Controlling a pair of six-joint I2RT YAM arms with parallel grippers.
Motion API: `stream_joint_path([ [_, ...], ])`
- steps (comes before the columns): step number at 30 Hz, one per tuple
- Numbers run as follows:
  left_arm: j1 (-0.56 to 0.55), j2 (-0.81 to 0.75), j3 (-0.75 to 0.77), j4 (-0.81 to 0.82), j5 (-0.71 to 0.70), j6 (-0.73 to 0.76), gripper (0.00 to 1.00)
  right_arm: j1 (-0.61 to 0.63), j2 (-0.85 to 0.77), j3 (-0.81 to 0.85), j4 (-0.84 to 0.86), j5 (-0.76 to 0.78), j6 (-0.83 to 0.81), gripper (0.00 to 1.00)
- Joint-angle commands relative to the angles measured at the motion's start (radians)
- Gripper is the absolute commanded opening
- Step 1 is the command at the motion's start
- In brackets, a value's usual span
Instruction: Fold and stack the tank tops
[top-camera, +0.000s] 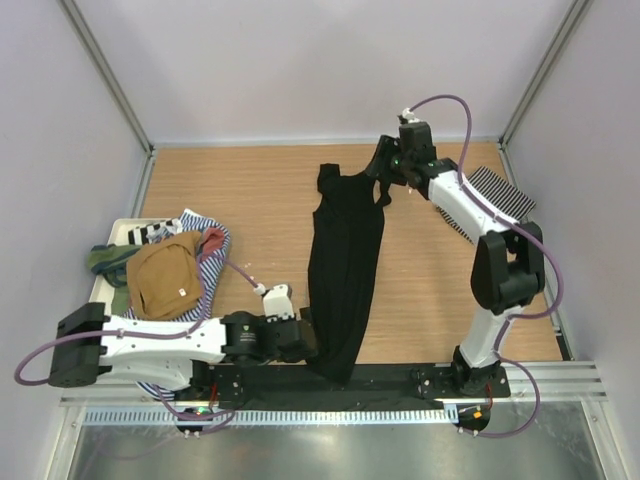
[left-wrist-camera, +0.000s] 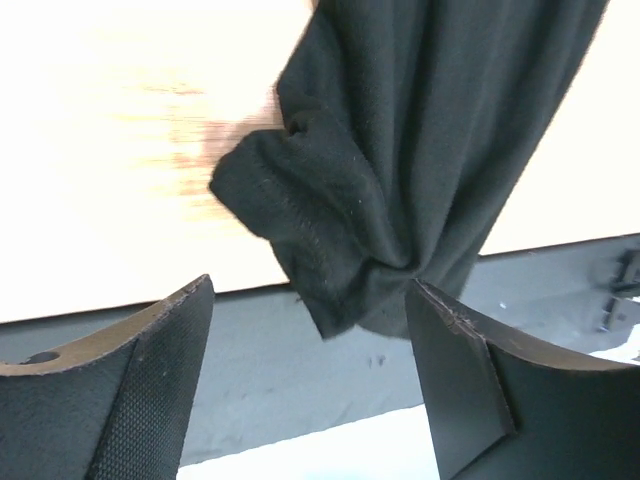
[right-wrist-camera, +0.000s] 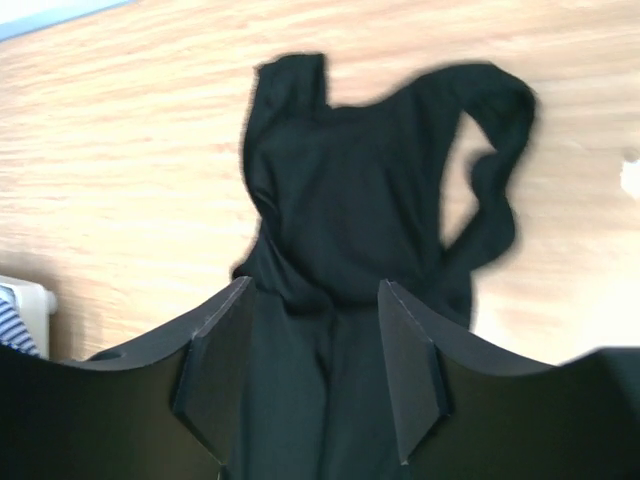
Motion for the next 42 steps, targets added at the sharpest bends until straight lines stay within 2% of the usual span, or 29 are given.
stream_joint_path([
  [1, -0.004, -0.103, 0.001, -0.104, -0.098, -0.034, 0.8, -0.003, -0.075, -0.145, -0.051, 0.115, -0.013, 0.55],
  [4, 0.026, -0.173, -0.019, -0.107, -0.109, 0.0, 0.81, -0.023, -0.096, -0.24, -0.018, 0.048, 0.0, 0.49],
  [7, 0.121, -0.206, -0.024, -0.081, -0.077, 0.107, 0.81, -0.031, -0.095, -0.291, 0.009, 0.017, 0.009, 0.47],
  [9, 0.23, -0.239, -0.019, -0.055, -0.043, 0.178, 0.81, -0.034, -0.089, -0.309, 0.034, -0.006, 0.019, 0.46],
  [10, 0.273, -0.246, -0.021, -0.033, -0.026, 0.261, 0.8, -0.034, -0.089, -0.323, 0.042, -0.027, 0.026, 0.45],
  [12, 0.411, -0.256, -0.015, 0.054, 0.037, 0.357, 0.78, -0.035, -0.082, -0.334, 0.056, -0.032, 0.03, 0.45],
  [13, 0.462, -0.246, -0.009, 0.085, 0.064, 0.444, 0.77, -0.035, -0.078, -0.337, 0.062, -0.035, 0.029, 0.45],
  [14, 0.553, -0.213, 0.008, 0.156, 0.093, 0.483, 0.76, -0.035, -0.069, -0.337, 0.061, -0.041, 0.029, 0.45],
  [16, 0.662, -0.15, 0.054, 0.215, 0.182, 0.57, 0.75, -0.035, -0.059, -0.339, 0.065, -0.049, 0.03, 0.43],
  [19, 0.755, 0.011, 0.131, 0.332, 0.27, 0.635, 0.71, -0.037, -0.038, -0.351, 0.082, -0.06, 0.032, 0.41],
  [23, 0.824, 0.258, 0.267, 0.471, 0.379, 0.718, 0.62, -0.045, 0.0, -0.354, 0.11, -0.07, 0.047, 0.4],
  [28, 0.868, 0.522, 0.462, 0.511, 0.42, 0.759, 0.55, -0.051, 0.036, -0.354, 0.127, -0.064, 0.053, 0.4],
  [37, 0.915, 0.804, 0.697, 0.533, 0.468, 0.767, 0.47, -0.051, 0.1, -0.307, 0.111, -0.032, 0.047, 0.39],
  [39, 0.915, 0.867, 0.729, 0.53, 0.482, 0.764, 0.43, -0.051, 0.112, -0.29, 0.099, -0.021, 0.044, 0.31],
  [42, 0.915, 0.945, 0.792, 0.525, 0.491, 0.752, 0.4, -0.052, 0.143, -0.25, 0.081, -0.014, 0.041, 0.28],
])
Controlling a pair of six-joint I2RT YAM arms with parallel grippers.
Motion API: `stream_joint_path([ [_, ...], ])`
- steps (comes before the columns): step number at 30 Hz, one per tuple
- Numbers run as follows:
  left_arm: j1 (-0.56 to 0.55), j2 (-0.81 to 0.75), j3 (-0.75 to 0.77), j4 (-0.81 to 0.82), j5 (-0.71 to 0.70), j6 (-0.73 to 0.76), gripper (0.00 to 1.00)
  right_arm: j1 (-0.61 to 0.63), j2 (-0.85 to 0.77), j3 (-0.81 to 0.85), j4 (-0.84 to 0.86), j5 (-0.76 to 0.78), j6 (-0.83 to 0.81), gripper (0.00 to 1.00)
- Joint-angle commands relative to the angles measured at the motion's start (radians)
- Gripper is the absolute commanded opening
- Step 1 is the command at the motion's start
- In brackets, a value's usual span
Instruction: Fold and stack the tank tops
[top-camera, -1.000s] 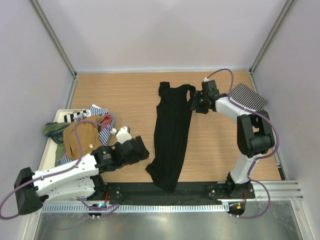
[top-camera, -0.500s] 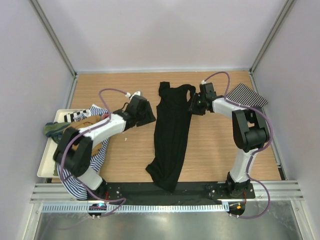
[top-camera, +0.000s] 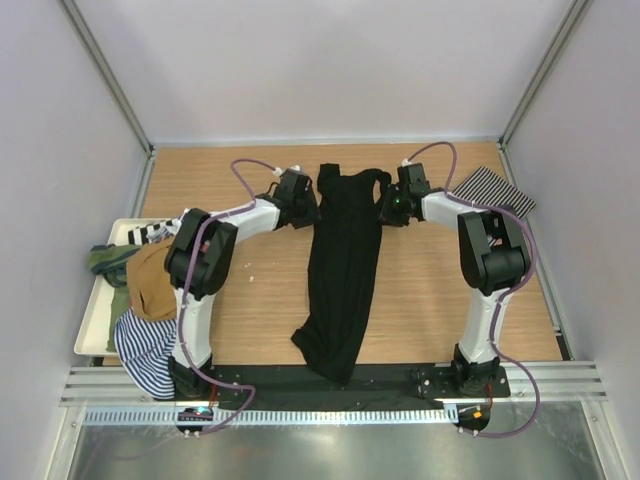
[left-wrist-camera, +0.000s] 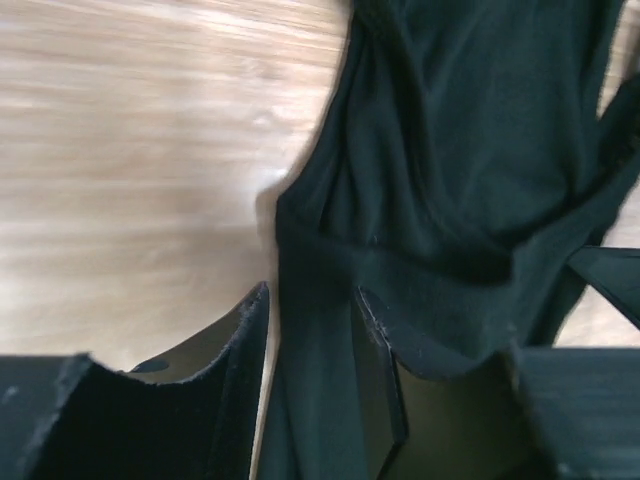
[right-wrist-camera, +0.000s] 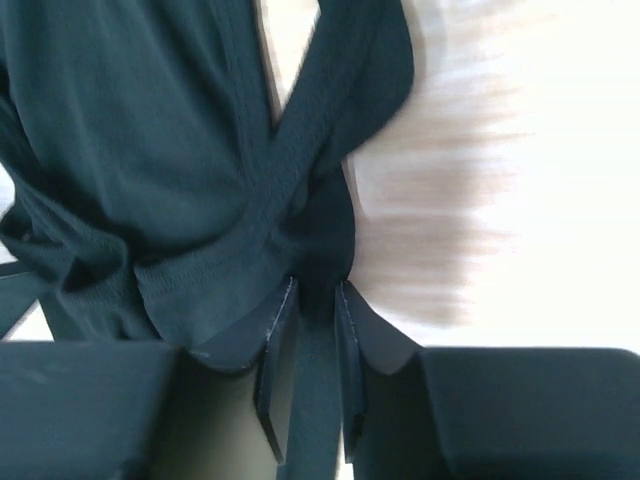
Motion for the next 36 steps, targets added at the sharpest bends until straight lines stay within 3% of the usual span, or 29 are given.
stream_joint_path([
  [1, 0.002, 0.068, 0.091, 0.024, 0.038, 0.005, 0.4, -0.002, 0.048, 0.068, -0.014, 0.032, -0.007, 0.27],
  [4, 0.003, 0.131, 0.159, 0.0, 0.018, 0.002, 0.32, -0.002, 0.068, 0.101, -0.019, 0.032, -0.007, 0.22],
  [8, 0.011, 0.188, 0.228, -0.019, -0.041, -0.01, 0.0, -0.002, 0.137, 0.191, -0.051, 0.046, -0.009, 0.11],
  [11, 0.035, 0.231, 0.289, -0.036, -0.084, -0.063, 0.01, -0.002, 0.212, 0.303, -0.058, 0.046, -0.009, 0.1],
  [13, 0.052, 0.246, 0.326, -0.04, -0.098, -0.099, 0.07, -0.002, 0.287, 0.43, -0.084, 0.033, -0.004, 0.12],
  [15, 0.055, 0.242, 0.338, -0.04, -0.132, -0.105, 0.16, -0.002, 0.327, 0.51, -0.137, 0.039, -0.001, 0.24],
  [16, 0.054, 0.231, 0.331, -0.042, -0.146, -0.111, 0.23, -0.004, 0.346, 0.57, -0.149, 0.045, -0.004, 0.3],
  [17, 0.055, 0.195, 0.319, -0.042, -0.161, -0.111, 0.38, -0.004, 0.347, 0.591, -0.167, 0.045, -0.009, 0.37],
  [19, 0.054, 0.15, 0.267, -0.042, -0.19, -0.097, 0.52, -0.002, 0.314, 0.607, -0.187, 0.042, -0.017, 0.5],
  [22, 0.055, 0.034, 0.164, -0.045, -0.206, -0.07, 0.64, 0.0, 0.196, 0.491, -0.175, 0.037, -0.017, 0.59],
  [26, 0.043, -0.19, -0.022, -0.048, -0.189, -0.067, 0.65, 0.012, -0.02, 0.224, -0.102, 0.023, 0.002, 0.61],
  [32, -0.089, -0.488, -0.362, -0.063, -0.229, -0.086, 0.61, 0.071, -0.359, -0.189, -0.109, 0.039, 0.029, 0.38],
  [36, -0.266, -0.679, -0.539, -0.147, -0.279, -0.151, 0.56, 0.14, -0.611, -0.437, -0.176, 0.048, 0.054, 0.37],
])
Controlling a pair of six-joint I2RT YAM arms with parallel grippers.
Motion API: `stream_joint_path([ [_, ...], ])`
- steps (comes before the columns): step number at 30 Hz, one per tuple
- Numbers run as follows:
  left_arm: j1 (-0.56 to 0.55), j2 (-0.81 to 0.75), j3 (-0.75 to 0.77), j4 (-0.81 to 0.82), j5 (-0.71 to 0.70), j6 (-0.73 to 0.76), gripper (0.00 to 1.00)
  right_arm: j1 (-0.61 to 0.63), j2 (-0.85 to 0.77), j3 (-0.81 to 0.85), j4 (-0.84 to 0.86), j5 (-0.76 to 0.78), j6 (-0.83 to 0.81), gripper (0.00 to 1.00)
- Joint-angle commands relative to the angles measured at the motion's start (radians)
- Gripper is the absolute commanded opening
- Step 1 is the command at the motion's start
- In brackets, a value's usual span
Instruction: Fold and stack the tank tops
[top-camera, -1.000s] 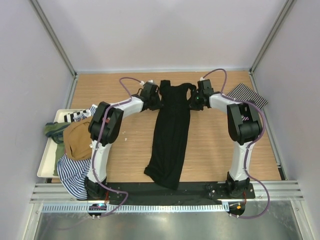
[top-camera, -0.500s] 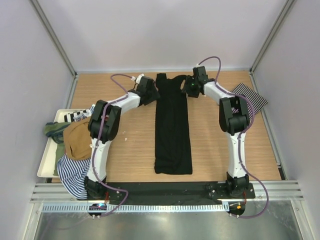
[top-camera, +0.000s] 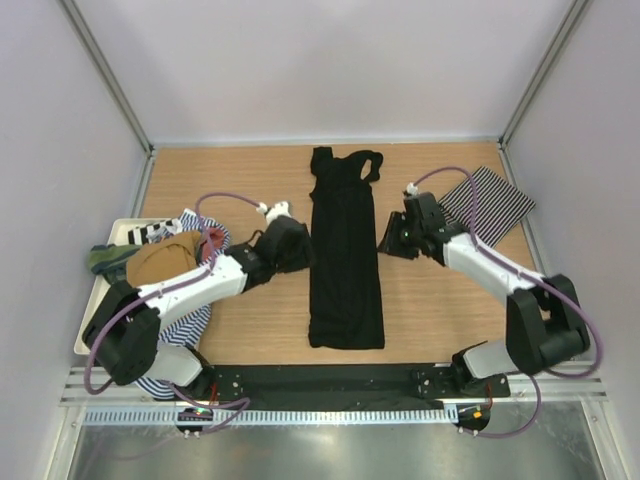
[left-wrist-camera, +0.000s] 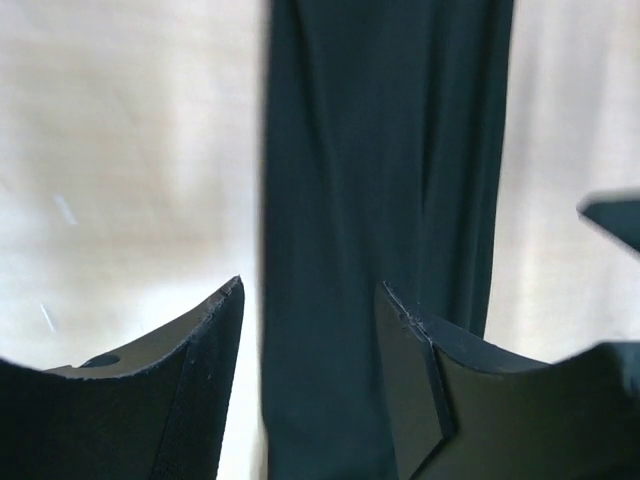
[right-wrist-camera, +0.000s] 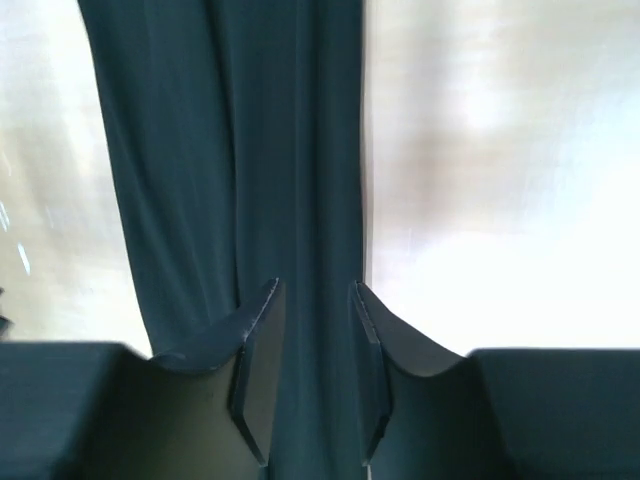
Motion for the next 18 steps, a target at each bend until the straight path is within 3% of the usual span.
stream_joint_path([
  [1, -0.125, -0.102, -0.094, -0.1, -0.085, -0.072, 0.56, 0.063, -0.176, -0.172, -0.06, 0.022, 0.04, 0.4],
  [5, -0.31, -0.174, -0.225, -0.134, -0.108, -0.199, 0.53, 0.162, -0.381, -0.353, -0.105, 0.013, 0.121, 0.45],
  [11, -0.494, -0.226, -0.341, -0.137, -0.172, -0.375, 0.52, 0.354, -0.548, -0.493, -0.154, 0.087, 0.274, 0.45],
  [14, -0.568, -0.221, -0.357, -0.137, -0.211, -0.432, 0.52, 0.442, -0.614, -0.551, -0.149, 0.1, 0.349, 0.45],
  [18, -0.585, -0.188, -0.386, -0.06, -0.176, -0.457, 0.53, 0.534, -0.655, -0.597, -0.16, 0.168, 0.414, 0.44],
])
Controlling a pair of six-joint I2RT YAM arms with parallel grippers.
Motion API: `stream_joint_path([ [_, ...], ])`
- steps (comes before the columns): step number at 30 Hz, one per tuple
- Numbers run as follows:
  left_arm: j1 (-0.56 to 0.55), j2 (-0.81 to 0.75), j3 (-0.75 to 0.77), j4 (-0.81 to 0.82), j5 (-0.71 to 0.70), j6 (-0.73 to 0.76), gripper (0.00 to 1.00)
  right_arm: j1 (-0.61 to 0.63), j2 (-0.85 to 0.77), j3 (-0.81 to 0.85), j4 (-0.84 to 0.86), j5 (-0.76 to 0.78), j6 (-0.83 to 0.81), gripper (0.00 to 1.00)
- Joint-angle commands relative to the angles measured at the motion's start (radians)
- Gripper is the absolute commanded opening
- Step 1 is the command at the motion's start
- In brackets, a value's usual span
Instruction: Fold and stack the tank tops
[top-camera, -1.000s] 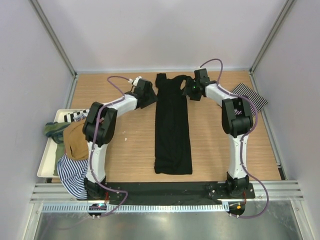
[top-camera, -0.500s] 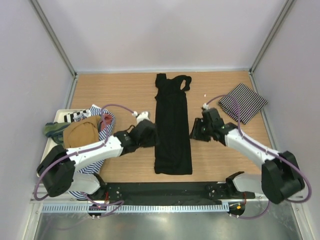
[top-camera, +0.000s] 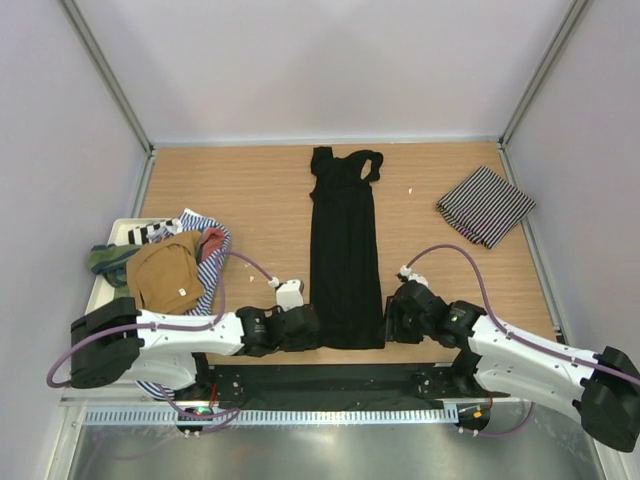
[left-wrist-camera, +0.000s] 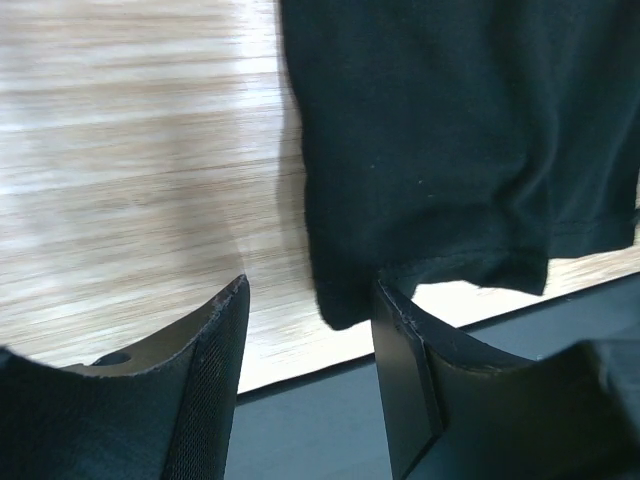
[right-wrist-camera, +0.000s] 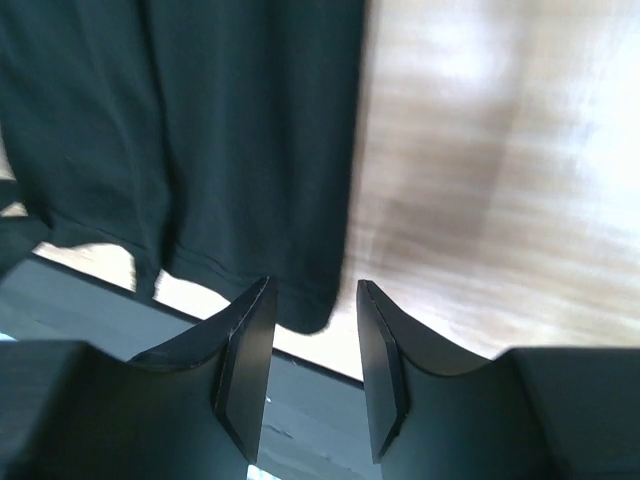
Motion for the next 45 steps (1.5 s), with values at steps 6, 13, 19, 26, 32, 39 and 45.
stream_joint_path([
  [6, -0.008, -0.047, -0.058, 0.097, -0.066, -0.105, 0.53, 0.066, 0.046, -0.03, 0.005, 0.088, 0.135, 0.38],
  [13, -0.008, -0.166, -0.11, 0.084, -0.099, -0.125, 0.54, 0.076, 0.096, -0.039, 0.037, 0.062, 0.16, 0.23],
  [19, -0.008, -0.155, -0.104, 0.096, -0.087, -0.122, 0.53, 0.087, 0.012, -0.042, -0.007, 0.074, 0.158, 0.22],
  [26, -0.008, -0.107, -0.092, 0.118, -0.056, -0.118, 0.46, 0.087, 0.023, -0.022, -0.042, 0.077, 0.132, 0.01],
  [32, -0.008, -0.045, -0.092, 0.173, -0.035, -0.115, 0.39, 0.087, 0.027, -0.004, -0.067, 0.077, 0.117, 0.01],
  [39, -0.024, 0.009, -0.085, 0.239, 0.012, -0.108, 0.19, 0.087, 0.009, 0.004, -0.073, 0.073, 0.117, 0.01],
  [45, -0.033, -0.009, -0.066, 0.224, 0.042, -0.081, 0.0, 0.087, -0.003, 0.028, -0.099, 0.071, 0.111, 0.01],
])
